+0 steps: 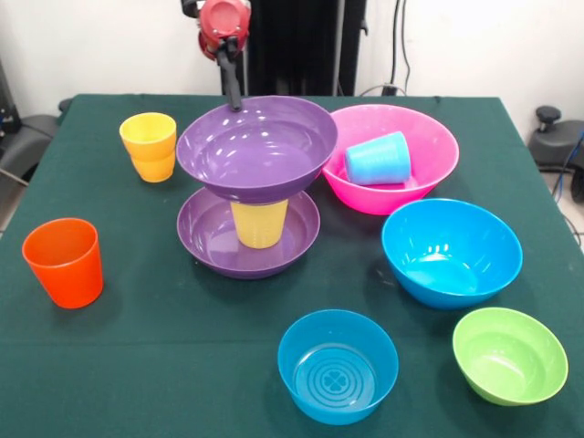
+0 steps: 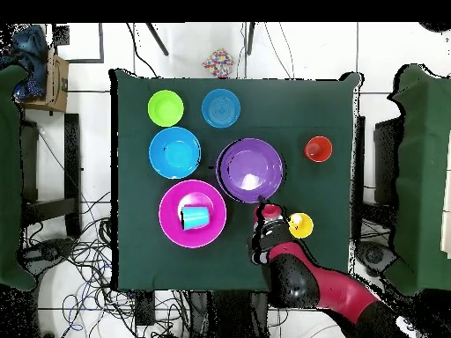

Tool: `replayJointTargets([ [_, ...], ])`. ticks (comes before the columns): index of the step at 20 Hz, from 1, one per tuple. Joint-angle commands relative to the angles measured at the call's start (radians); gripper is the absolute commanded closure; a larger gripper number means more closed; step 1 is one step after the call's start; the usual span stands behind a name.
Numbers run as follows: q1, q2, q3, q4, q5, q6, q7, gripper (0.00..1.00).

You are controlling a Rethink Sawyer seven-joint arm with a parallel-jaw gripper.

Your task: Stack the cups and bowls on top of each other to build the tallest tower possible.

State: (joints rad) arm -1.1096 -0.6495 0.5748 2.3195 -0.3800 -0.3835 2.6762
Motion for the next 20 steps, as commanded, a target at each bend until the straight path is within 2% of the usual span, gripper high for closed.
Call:
replayJointTargets([
  [1,0.006,0.001,0.053,-0.093,-0.043,0.072,0.034,1.00],
  [12,0.003,0.003,0.053,-0.096,-0.047,0.075,0.028,1.00],
  [20,0.009,0.032,0.027,-0.107,-0.069,0.054,0.018,1.00],
])
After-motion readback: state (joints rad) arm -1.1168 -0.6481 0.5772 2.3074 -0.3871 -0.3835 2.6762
